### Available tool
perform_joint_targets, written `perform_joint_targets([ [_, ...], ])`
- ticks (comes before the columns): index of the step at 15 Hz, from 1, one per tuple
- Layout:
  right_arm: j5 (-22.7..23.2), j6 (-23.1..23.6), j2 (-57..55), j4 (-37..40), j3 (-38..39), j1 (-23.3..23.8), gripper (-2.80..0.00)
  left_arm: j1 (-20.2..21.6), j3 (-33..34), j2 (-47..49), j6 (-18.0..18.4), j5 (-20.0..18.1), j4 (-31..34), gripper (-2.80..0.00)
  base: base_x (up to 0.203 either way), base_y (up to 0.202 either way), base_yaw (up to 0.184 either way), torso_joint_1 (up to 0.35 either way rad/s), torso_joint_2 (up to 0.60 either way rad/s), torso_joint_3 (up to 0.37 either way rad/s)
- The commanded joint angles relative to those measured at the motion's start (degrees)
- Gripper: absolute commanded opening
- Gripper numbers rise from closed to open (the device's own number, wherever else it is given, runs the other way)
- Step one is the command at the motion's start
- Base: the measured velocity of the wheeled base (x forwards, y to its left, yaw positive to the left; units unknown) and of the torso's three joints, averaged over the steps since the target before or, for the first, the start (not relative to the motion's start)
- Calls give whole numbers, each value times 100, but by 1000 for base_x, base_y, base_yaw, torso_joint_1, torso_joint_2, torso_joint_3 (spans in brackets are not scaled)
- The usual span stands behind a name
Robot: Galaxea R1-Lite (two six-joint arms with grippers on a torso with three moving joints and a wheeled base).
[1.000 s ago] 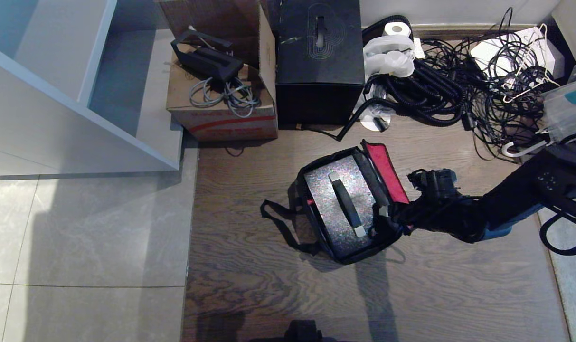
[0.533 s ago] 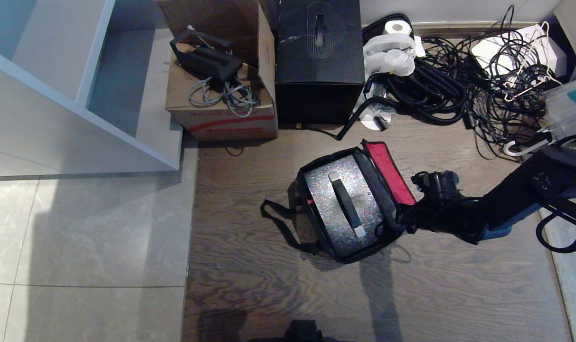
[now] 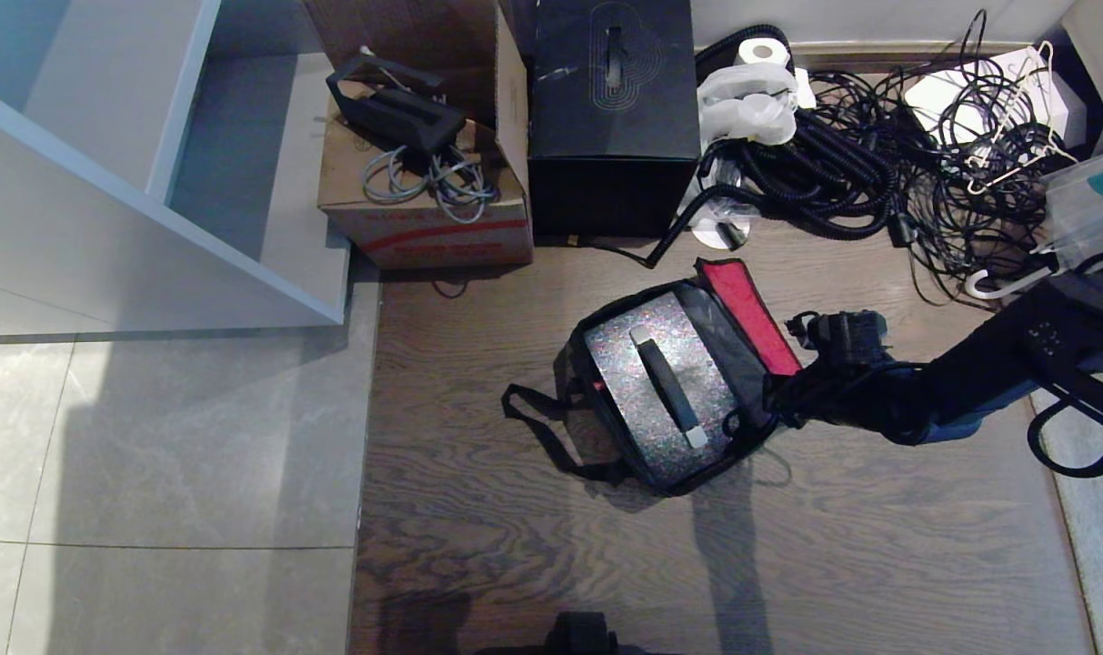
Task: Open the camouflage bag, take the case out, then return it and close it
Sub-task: Close the top of the storage box
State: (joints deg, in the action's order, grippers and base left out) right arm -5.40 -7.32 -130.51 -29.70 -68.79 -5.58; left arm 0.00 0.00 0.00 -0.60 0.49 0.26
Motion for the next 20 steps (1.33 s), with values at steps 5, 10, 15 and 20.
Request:
perform_joint_targets([
  [5, 966, 1406, -77, -67, -1292, 200, -280, 0, 0, 0, -2, 4, 0, -280, 0, 0, 0, 0, 0, 0],
  [10, 1270, 1486, -118, -428, -864, 145, -280, 0, 0, 0, -2, 4, 0, -280, 0, 0, 0, 0, 0, 0],
  [15, 1254, 1444, -147, -866, -899, 136, 0, 0, 0, 0, -2, 4, 0, -280, 0, 0, 0, 0, 0, 0],
  [20, 1245, 263, 286, -835, -829, 50, 0, 0, 0, 0, -2, 4, 0, -280, 0, 0, 0, 0, 0, 0],
])
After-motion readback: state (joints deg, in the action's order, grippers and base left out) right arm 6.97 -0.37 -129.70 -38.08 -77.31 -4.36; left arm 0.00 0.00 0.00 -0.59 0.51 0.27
